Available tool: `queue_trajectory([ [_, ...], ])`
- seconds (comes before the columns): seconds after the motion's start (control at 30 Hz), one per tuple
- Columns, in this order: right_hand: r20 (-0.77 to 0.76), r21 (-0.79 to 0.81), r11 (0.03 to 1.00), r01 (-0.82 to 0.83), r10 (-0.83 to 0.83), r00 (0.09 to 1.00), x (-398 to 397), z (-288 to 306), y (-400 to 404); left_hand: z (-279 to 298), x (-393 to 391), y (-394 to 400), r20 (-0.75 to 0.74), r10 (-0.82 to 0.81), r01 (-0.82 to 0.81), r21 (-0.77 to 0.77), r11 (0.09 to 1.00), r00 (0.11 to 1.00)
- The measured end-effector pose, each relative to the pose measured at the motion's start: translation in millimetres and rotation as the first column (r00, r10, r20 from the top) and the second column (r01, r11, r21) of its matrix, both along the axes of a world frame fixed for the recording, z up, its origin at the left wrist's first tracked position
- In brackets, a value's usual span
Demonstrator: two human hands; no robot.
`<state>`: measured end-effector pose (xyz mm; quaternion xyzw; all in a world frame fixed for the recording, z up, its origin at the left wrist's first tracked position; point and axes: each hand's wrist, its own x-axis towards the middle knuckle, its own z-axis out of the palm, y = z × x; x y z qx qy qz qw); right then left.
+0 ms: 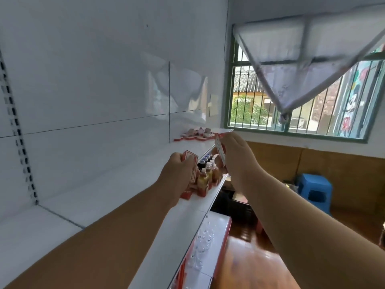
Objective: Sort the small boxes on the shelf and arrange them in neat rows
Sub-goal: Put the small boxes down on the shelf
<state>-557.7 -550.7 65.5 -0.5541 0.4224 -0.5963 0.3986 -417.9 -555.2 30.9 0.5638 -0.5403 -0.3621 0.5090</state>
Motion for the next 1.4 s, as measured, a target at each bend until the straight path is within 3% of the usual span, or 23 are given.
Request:
queue_trajectory([
  [0.2, -0.067, 0.02, 0.997, 0.08, -0.078, 0.995, -58, 11, -133, 15, -55, -137, -0.037, 0.007, -0.006, 0.014, 1.0, 0.999],
  [0.4, -0.108, 0.007, 0.995, 0.1, -0.098, 0.989, -141, -10, -262, 2, -124, -274, 0.026, 0.005, -0.005, -0.002, 1.0, 1.0],
  [0.77, -0.24, 0.018, 0.998, -0.066, 0.068, 0.968, -235, -3, -518, 5, -214, -500, 0.057, 0.163, -0.162, -0.018, 0.987, 0.985],
  [0.97, -0.268, 0.037, 0.992, -0.117, 0.123, 0.956, -236, -28, -658, -5, -226, -625, 0.151, 0.197, -0.191, -0.052, 0.98, 0.969],
  [1.2, -0.344, 0.056, 0.989, -0.135, 0.146, 0.928, -251, -13, -816, 12, -233, -781, 0.285, 0.207, -0.188, -0.096, 0.978, 0.936],
  [1.4, -0.463, 0.069, 0.969, -0.235, 0.24, 0.853, -241, -29, -940, 15, -225, -867, 0.549, 0.318, -0.313, -0.105, 0.944, 0.773],
])
